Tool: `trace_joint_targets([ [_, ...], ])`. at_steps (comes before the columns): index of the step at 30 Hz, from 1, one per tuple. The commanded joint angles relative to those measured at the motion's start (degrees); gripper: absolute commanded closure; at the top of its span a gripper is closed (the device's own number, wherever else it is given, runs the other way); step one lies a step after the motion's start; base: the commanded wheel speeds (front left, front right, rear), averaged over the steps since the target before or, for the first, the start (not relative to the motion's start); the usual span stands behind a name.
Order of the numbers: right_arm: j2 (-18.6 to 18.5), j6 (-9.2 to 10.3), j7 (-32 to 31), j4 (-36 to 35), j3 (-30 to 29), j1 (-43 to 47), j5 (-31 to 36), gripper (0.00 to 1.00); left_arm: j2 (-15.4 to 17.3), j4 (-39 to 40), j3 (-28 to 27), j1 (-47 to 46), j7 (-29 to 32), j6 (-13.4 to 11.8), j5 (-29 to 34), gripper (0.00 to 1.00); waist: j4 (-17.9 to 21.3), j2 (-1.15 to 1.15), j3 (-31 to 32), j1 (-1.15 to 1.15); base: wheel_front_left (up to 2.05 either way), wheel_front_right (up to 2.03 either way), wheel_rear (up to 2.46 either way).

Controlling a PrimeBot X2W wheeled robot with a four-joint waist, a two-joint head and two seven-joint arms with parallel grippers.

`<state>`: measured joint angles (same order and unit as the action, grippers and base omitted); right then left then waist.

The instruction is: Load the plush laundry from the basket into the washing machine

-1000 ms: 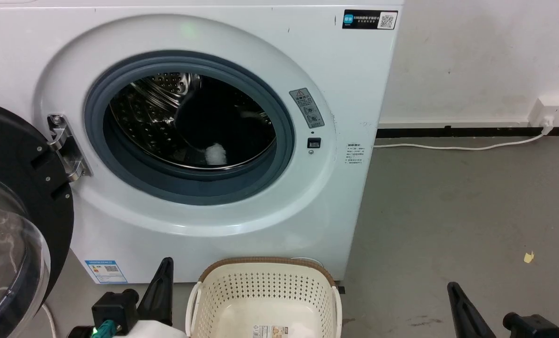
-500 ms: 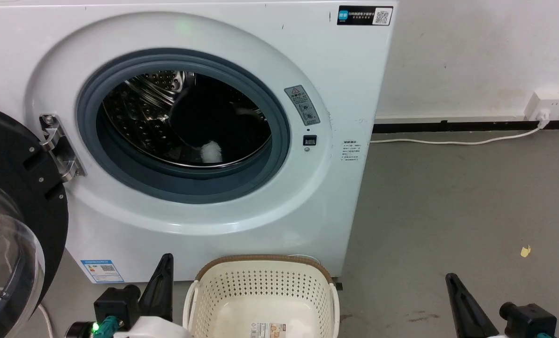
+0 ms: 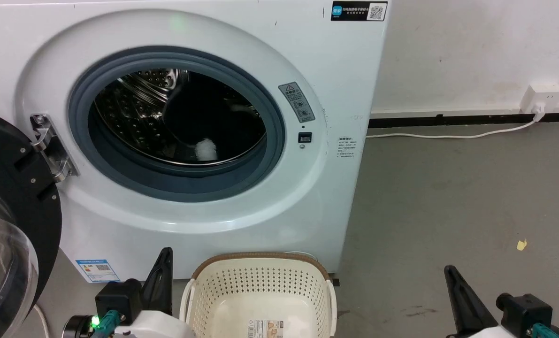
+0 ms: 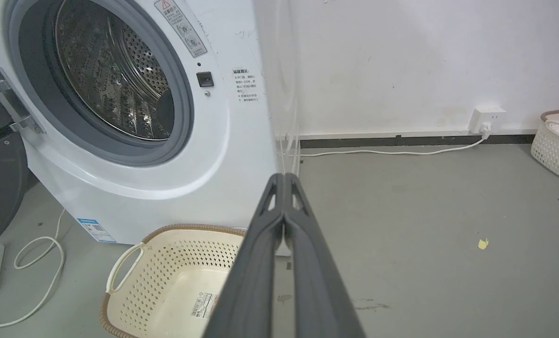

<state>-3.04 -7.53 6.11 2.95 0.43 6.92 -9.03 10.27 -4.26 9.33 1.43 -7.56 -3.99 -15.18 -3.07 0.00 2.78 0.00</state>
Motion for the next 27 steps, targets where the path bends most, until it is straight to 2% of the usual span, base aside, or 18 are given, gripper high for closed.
trace_joint_targets([
  [1, 0.08, 0.02, -0.39, -0.51, -0.07, -1.21, 0.56, 1.0, -0.33, 0.41, -0.6, -0.52, 0.38, 0.35, 0.95, 1.0, 0.07, 0.0, -0.07, 0.0, 0.0, 0.0, 0.0],
  [27, 0.12, 0.03, -3.18, -1.7, -0.25, -3.99, 4.68, 1.0, -3.77, 2.28, -4.85, -0.96, 3.88, 2.13, 7.88, 1.0, 1.53, 0.0, -1.39, 0.0, 0.0, 0.0, 0.0],
])
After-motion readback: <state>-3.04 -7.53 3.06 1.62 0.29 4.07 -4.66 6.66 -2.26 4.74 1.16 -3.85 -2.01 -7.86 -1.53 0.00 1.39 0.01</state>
